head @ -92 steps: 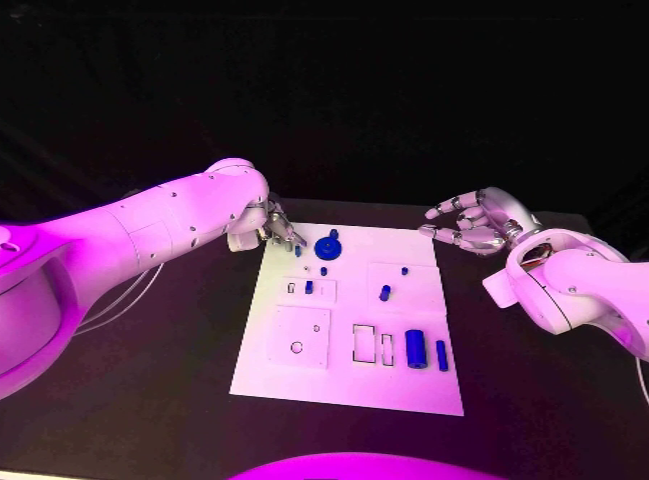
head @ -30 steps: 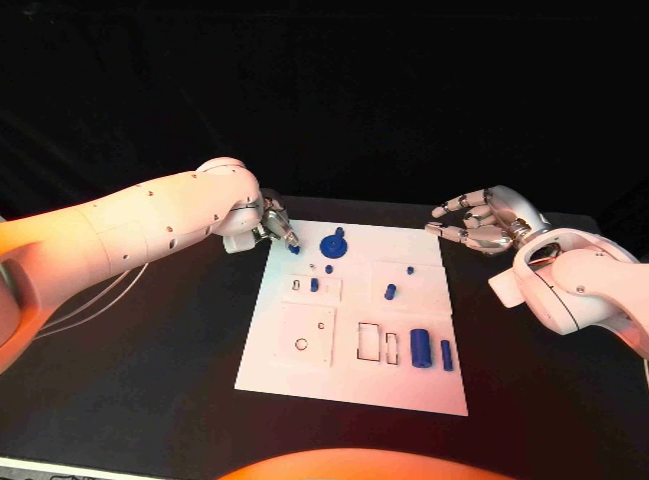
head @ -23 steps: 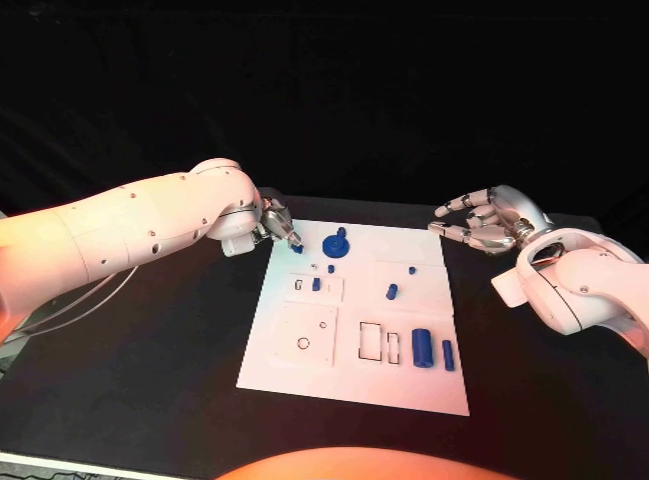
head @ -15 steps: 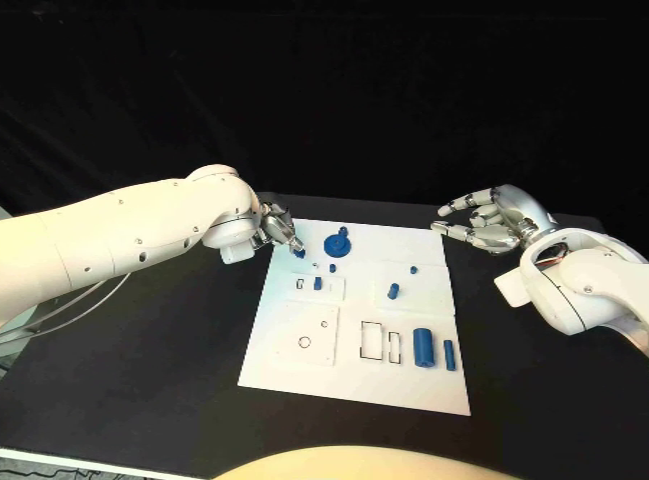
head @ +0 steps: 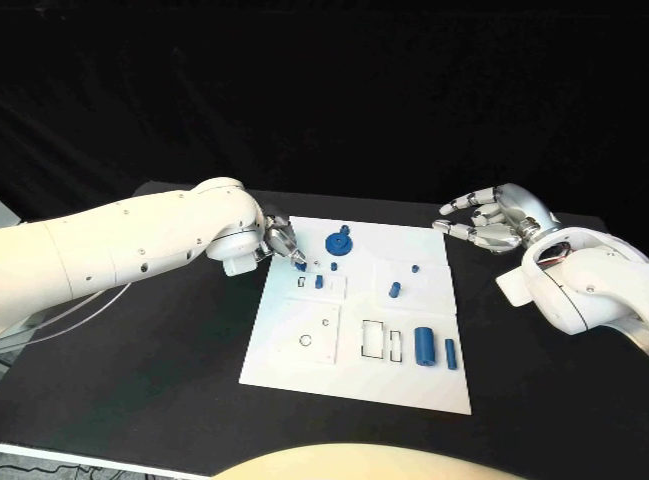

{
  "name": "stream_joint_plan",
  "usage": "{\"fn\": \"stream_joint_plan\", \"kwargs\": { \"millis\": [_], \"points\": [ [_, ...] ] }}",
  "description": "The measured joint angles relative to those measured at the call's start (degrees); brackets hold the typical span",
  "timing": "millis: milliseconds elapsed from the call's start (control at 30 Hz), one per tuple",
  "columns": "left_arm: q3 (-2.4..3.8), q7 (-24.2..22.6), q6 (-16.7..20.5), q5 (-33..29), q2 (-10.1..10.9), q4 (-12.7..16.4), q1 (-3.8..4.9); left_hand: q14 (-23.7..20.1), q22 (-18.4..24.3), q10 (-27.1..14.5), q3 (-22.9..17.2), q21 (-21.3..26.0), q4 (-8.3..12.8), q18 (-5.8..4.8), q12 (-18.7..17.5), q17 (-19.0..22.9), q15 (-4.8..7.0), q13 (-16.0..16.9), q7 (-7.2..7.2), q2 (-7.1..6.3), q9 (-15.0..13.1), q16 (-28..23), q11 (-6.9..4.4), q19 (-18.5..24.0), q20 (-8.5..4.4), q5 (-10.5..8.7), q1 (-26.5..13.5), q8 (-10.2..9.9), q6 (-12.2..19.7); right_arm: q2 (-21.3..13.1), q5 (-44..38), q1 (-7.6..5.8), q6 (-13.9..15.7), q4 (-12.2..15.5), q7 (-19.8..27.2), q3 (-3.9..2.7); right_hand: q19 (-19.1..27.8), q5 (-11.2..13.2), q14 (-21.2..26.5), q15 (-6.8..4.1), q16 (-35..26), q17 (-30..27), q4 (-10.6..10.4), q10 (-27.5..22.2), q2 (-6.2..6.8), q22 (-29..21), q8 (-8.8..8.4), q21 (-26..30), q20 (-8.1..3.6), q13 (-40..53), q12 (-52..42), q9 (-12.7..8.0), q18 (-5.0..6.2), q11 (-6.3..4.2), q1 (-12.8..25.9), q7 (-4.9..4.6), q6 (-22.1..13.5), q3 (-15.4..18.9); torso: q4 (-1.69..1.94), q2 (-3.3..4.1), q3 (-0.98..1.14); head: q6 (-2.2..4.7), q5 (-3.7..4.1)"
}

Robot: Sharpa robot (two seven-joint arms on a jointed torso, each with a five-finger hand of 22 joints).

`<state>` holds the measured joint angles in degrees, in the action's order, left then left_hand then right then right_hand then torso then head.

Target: Assemble the parts on the task board

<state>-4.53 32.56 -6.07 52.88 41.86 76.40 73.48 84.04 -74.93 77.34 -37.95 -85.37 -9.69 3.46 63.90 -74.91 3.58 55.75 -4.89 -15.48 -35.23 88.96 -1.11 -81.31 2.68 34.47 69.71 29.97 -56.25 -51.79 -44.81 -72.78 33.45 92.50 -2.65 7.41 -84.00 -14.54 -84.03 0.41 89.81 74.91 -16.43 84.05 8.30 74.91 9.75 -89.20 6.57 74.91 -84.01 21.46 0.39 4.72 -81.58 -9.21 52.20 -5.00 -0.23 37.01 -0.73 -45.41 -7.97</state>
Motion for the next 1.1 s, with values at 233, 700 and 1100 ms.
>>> {"fn": "stream_joint_plan", "kwargs": {
  "millis": [233,700,1100],
  "points": [
    [-0.14,0.6,-0.7,-0.1,-0.7,0.1,-0.45,0.0,0.0,0.0,0.0,0.0,0.0,0.00,0.0,0.0,0.00,0.0,0.19,-0.33,0.0,0.0,0.01,0.0,0.00,0.19,-0.3,0.0,-0.2,0.0,0.0,0.01,0.0,0.0,0.0,0.00,0.0,0.0,0.0,0.00,0.0,0.0,0.0,0.0,0.00,0.0,0.00,0.0,0.00,0.0,0.0,0.0,0.00,0.00,0.0,0.00,0.0,0.0,-0.03,0.06,0.05,-0.16,-0.02],
    [-0.30,1.5,-3.2,0.9,-1.0,0.0,-0.63,0.0,0.0,0.0,0.0,0.0,0.0,0.00,0.0,0.0,-0.01,-0.5,0.30,-0.10,0.0,0.0,0.02,0.0,0.00,0.20,-0.6,0.0,-0.3,0.0,0.0,0.01,0.0,0.0,0.0,0.01,0.0,0.0,0.0,0.00,0.0,0.0,0.0,0.0,0.00,0.0,0.00,0.0,0.00,0.0,0.0,0.0,0.00,0.00,0.0,0.00,0.0,0.0,-0.03,0.03,0.05,-0.32,-0.14],
    [-0.32,1.9,-4.1,2.2,-1.0,-0.4,-0.66,0.0,0.0,0.1,0.0,0.0,0.0,0.00,0.0,0.0,-0.01,-0.5,0.30,-0.06,0.0,0.0,0.10,0.0,-0.01,0.15,-0.5,-0.1,-0.3,0.0,0.0,0.01,0.0,0.0,0.1,0.01,0.0,0.0,0.0,0.00,0.0,0.0,0.0,0.0,0.00,0.0,0.00,0.0,0.00,0.0,0.0,0.0,0.00,0.00,0.0,0.13,-0.1,0.0,-0.02,0.02,0.03,-0.46,-0.32]
  ]
}}
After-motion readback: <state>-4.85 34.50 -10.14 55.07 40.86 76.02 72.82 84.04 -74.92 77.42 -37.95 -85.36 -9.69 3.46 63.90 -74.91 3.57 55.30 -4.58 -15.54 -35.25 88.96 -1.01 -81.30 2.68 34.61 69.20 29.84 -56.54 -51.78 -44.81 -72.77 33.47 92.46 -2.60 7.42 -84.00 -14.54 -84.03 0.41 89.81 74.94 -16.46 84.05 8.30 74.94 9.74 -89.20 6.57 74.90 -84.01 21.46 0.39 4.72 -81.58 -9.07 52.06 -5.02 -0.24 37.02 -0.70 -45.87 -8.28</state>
